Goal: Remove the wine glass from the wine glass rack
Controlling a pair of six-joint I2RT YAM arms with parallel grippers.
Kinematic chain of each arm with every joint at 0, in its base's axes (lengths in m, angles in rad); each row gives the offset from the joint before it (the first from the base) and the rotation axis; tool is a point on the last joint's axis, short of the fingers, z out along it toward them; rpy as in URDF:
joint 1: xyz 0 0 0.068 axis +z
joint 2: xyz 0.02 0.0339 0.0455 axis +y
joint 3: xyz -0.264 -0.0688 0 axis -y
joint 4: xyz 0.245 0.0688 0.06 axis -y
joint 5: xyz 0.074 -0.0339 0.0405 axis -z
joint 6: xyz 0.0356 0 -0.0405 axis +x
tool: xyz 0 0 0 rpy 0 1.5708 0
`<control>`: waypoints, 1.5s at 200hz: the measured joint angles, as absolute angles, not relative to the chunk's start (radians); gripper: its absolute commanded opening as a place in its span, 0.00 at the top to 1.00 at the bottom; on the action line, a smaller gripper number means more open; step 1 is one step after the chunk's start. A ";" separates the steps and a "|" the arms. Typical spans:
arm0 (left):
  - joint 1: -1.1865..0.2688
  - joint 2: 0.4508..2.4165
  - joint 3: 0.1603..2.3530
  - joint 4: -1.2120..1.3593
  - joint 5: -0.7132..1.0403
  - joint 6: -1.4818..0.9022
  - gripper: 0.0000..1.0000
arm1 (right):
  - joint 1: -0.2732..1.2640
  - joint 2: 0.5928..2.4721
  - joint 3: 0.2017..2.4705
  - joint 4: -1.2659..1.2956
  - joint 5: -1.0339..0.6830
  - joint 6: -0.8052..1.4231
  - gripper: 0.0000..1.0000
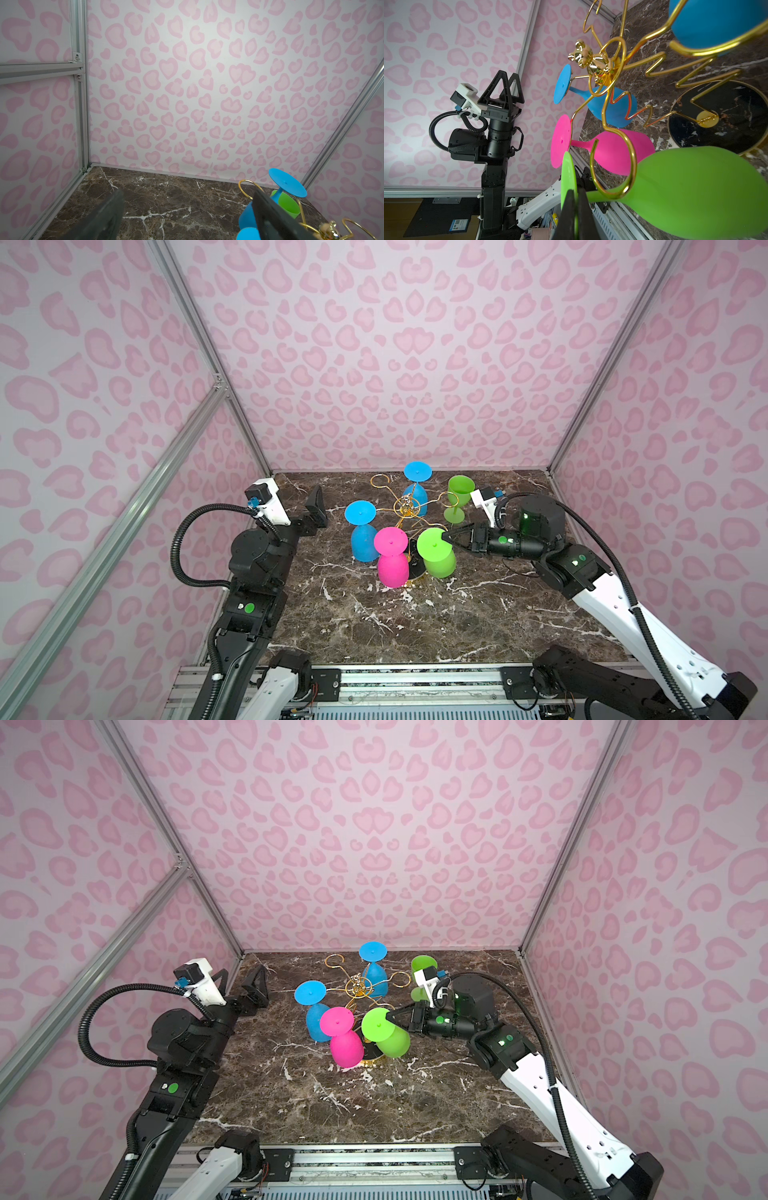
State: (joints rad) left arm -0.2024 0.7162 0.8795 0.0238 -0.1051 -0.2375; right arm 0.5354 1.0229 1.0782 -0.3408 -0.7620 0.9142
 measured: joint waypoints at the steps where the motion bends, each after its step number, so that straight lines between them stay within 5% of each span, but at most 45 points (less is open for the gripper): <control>1: -0.202 0.716 0.879 0.024 -0.105 -0.237 0.03 | 0.535 1.022 1.078 -0.342 -0.762 0.914 1.00; 106: -0.202 0.741 0.916 0.023 -0.112 -0.269 0.00 | 0.249 0.883 1.084 -0.532 -0.807 0.826 1.00; 161: -0.202 0.804 1.052 -0.009 0.000 -0.349 0.06 | 0.045 0.963 1.299 -0.564 -0.843 0.699 1.00; 229: -0.202 0.992 1.308 -0.084 0.308 -0.425 0.15 | 0.049 1.133 1.522 -0.442 -0.772 0.608 1.00; 300: -0.202 1.272 1.570 -0.070 0.744 -0.545 0.32 | 0.252 1.306 1.806 -0.410 -0.704 0.457 1.00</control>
